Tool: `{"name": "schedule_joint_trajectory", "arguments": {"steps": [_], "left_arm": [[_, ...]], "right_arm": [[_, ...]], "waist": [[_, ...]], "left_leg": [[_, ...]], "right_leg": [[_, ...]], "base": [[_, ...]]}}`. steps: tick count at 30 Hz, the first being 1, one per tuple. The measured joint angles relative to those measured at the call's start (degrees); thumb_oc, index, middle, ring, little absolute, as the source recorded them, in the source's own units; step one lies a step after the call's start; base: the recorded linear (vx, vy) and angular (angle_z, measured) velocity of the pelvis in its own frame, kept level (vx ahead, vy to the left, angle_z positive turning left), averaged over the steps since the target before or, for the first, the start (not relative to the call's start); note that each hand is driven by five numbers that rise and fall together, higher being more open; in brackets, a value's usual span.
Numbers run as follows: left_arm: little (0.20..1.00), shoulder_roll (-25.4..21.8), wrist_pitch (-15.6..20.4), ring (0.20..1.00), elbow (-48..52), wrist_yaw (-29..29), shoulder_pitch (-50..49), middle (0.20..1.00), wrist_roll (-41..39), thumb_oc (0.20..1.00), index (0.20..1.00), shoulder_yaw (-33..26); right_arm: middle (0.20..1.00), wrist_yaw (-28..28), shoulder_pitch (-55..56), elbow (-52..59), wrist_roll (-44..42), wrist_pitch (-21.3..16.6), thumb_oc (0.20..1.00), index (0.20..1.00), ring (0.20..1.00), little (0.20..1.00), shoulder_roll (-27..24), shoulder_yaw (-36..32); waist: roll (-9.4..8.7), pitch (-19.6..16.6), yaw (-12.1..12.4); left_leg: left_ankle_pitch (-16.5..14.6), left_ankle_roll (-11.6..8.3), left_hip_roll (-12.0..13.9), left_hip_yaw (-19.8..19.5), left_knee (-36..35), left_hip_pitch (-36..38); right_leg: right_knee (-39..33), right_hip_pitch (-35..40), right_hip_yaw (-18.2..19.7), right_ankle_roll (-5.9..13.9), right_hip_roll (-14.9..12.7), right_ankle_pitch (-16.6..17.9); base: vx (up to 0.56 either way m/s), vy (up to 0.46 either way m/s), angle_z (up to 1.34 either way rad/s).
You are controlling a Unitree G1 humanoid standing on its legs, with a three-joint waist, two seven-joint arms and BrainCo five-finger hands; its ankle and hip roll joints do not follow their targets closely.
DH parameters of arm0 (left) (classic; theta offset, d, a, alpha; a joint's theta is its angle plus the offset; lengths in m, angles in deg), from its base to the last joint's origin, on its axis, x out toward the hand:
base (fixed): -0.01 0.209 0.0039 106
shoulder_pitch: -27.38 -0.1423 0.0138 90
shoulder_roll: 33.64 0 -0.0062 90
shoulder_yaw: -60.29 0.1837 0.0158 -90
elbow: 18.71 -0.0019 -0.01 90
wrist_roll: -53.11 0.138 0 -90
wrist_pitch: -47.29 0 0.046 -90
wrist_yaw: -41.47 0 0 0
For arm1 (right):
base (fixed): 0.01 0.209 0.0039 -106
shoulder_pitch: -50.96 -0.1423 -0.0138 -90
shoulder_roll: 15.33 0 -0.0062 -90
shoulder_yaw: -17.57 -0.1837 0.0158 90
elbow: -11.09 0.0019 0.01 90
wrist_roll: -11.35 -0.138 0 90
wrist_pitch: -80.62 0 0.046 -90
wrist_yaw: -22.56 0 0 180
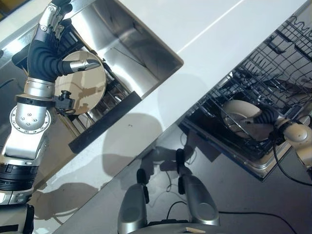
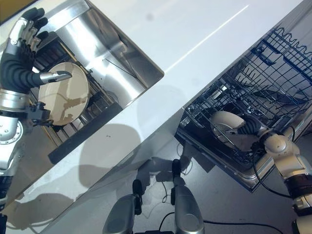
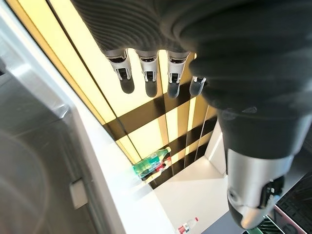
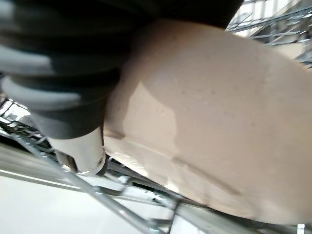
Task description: Pick up plates and place into dishwasher.
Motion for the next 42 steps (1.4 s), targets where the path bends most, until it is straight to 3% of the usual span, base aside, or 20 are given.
{"name": "schedule_joint_trajectory", "arguments": {"steps": [11, 13, 15, 17, 20, 22, 23, 25, 30, 38, 42], "left_arm": [[1.0, 0.11, -1.06, 1.0, 0.28, -0.33, -10.68, 1.0, 8.79, 1.0, 1.0, -10.77], [1.0, 0.92, -1.11, 1.0, -0.05, -0.32, -13.4, 1.0, 10.62, 1.0, 1.0, -11.79], [1.0, 3.7, -0.88, 1.0, 0.1, -0.8, -17.82, 1.0, 11.51, 1.0, 1.0, -13.31], [1.0, 5.26, -0.7, 1.0, 0.47, -1.33, -22.92, 1.0, 11.61, 1.0, 1.0, -14.37], [1.0, 5.98, -0.89, 1.0, 0.49, -3.67, -24.29, 1.0, 11.66, 1.0, 1.0, -15.32], [1.0, 7.12, -1.86, 1.0, 0.43, -4.96, -26.02, 1.0, 12.18, 1.0, 1.0, -16.07], [1.0, 7.3, -2.44, 1.0, 0.41, -5.07, -27.67, 1.0, 13.35, 1.0, 1.0, -16.08], [1.0, 6.82, -3.83, 1.0, 0.12, -5.18, -30.09, 1.0, 16.75, 1.0, 1.0, -16.14], [1.0, 6.56, -5.57, 1.0, -0.2, -5.34, -30.85, 1.0, 24.24, 1.0, 1.0, -16.11], [1.0, 6.56, -7.44, 1.0, -0.23, -10.44, -34.58, 1.0, 27.38, 1.0, 1.0, -16.09], [1.0, 5.88, -9.01, 1.0, -0.23, -16.11, -36.47, 1.0, 27.27, 1.0, 1.0, -15.74]], "right_arm": [[1.0, 4.72, 16.8, 20.97, 8.98, 2.74, 1.0, 1.0, 1.0, 1.0, 6.06, -18.25], [1.0, 5.51, 17.59, 25.8, 9.67, 3.4, 1.0, 1.0, 1.0, 1.0, 6.16, -21.49], [1.0, 6.01, 18.09, 29.25, 10.57, 3.41, 1.0, 1.0, 1.0, 1.0, 7.27, -23.32], [1.0, 6.53, 20.5, 32.53, 11.33, 3.3, 1.0, 1.0, 1.0, 1.0, 8.55, -24.49], [1.0, 6.66, 22.88, 33.08, 13.5, 3.33, 1.0, 1.0, 1.0, 1.0, 8.39, -24.5], [1.0, 6.6, 24.88, 33.78, 13.68, 3.15, 1.0, 1.0, 1.0, 1.0, 8.38, -24.65], [1.0, 6.6, 26.2, 34.09, 13.68, 2.84, 1.0, 1.0, 1.0, 1.0, 8.39, -24.83], [1.0, 6.55, 29.34, 35.46, 13.47, 2.41, 1.0, 1.0, 1.0, 1.0, 8.36, -26.96], [1.0, 7.04, 29.75, 35.34, 13.13, 2.48, 1.0, 1.0, 1.0, 1.0, 8.63, -28.99], [1.0, 8.52, 29.76, 36.08, 11.96, 2.48, 1.0, 1.0, 1.0, 1.0, 8.52, -29.86], [1.0, 14.81, 30.67, 36.8, 10.15, 2.48, 1.0, 1.0, 1.0, 1.0, 7.54, -32.04]], "waist": [[-0.1, -0.08, -1.73], [-0.34, -0.19, -1.42], [-1.03, -0.47, -0.33], [-1.16, -3.86, 1.39], [-0.78, -6.85, 1.6], [0.26, -8.81, 2.93], [0.16, -9.97, 2.75], [-0.95, -12.51, 2.36], [-0.82, -14.25, 1.41], [0.31, -14.9, 1.69], [1.0, -15.49, 1.55]], "left_leg": [[-0.04, -0.12, 0.98, 0.43, -1.93, 5.47], [-0.16, -0.02, 0.56, 0.09, 2.78, 4.81], [-0.81, 1.0, -1.04, -3.28, 14.9, 0.92], [-1.21, 1.26, -3.8, -6.53, 10.42, -0.07], [0.85, 4.61, -6.46, -9.21, -0.24, -0.01], [3.41, 6.12, -5.38, -7.34, -2.63, 0.69], [3.8, 6.1, -5.06, -6.82, -3.47, 1.4], [6.08, 5.21, -6.18, -6.94, -6.66, 3.48], [8.52, 5.4, -6.76, -8.56, -11.8, 7.23], [8.47, 4.71, -5.75, -9.0, -13.98, 10.0], [8.73, 4.6, -5.54, -8.94, -14.82, 10.19]], "right_leg": [[1.81, 3.05, 0.75, -0.41, 0.96, -3.04], [4.86, 2.84, 1.84, -0.6, 0.99, -5.08], [5.52, 5.22, 5.09, -0.82, 0.16, -5.96], [4.8, 5.3, 6.97, -0.53, -0.16, -6.19], [4.6, 5.85, 7.74, 0.39, -0.09, -6.78], [8.57, 5.41, 7.07, 1.15, 1.13, -8.67], [14.39, 5.15, 6.09, 0.72, 1.15, -12.07], [11.01, 8.4, 4.26, 1.7, -0.24, -15.42], [5.0, 12.96, 2.66, 2.11, -0.87, -13.92], [0.82, 17.1, 1.47, 1.35, 0.05, -13.28], [-0.1, 17.32, 1.5, 1.28, 0.19, -12.85]], "base": [[0.07, -0.016, -0.05], [0.13, 0.077, -0.2], [0.21, 0.189, -0.49], [0.23, 0.2, -0.61], [0.14, 0.185, -0.3], [0.06, 0.184, -0.56], [0.04, 0.176, -0.4], [0.05, 0.157, -0.06], [0.05, 0.117, 0.19], [0.02, 0.06, 0.07], [0.0, 0.034, -0.02]]}}
